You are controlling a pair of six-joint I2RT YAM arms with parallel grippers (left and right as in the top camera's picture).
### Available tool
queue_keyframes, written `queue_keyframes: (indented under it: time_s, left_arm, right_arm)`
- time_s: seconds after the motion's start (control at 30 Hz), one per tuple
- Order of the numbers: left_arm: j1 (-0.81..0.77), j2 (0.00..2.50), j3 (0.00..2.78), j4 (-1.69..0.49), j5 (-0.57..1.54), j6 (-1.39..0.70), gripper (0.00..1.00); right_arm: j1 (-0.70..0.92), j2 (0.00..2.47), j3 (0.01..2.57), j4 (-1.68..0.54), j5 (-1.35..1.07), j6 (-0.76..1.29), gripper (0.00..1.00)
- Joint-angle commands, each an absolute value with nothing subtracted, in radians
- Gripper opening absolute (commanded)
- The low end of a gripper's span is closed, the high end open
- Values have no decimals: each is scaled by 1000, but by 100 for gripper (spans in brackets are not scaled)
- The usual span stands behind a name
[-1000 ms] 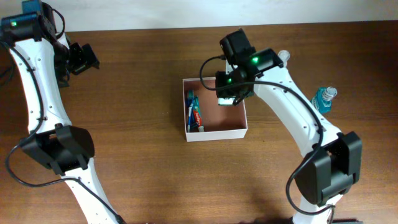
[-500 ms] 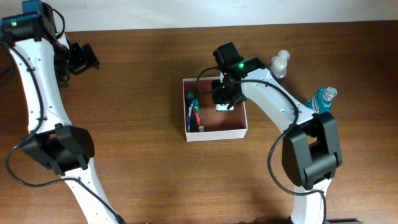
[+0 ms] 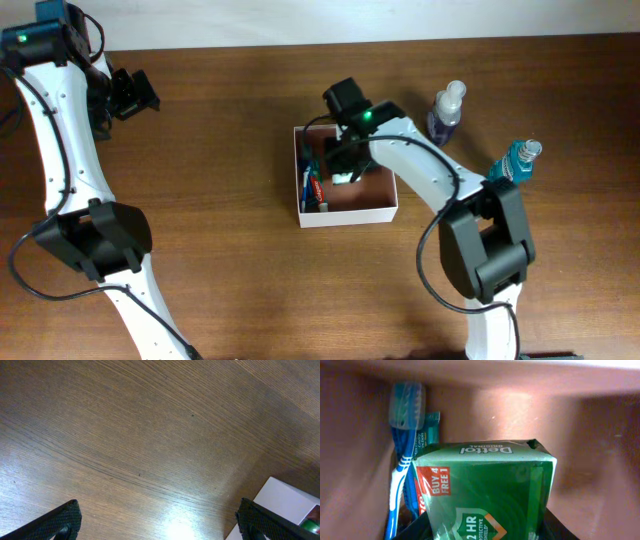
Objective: Pack container
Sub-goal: 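Lower the soap into the box and open the right gripper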
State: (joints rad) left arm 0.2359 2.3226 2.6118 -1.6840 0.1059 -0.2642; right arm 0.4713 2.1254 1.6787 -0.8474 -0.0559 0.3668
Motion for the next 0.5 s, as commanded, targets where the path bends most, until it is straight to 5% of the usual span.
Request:
queue_keyframes:
  time_s: [0.0,0.47]
  left_arm:
    - [239,2291,2606,-1685,116,-248,99]
    - [239,2291,2606,-1685,116,-248,100]
  right_arm:
    - [477,2154,1676,-844,-6,376,43]
    - [478,2180,1676,-824,-6,383,44]
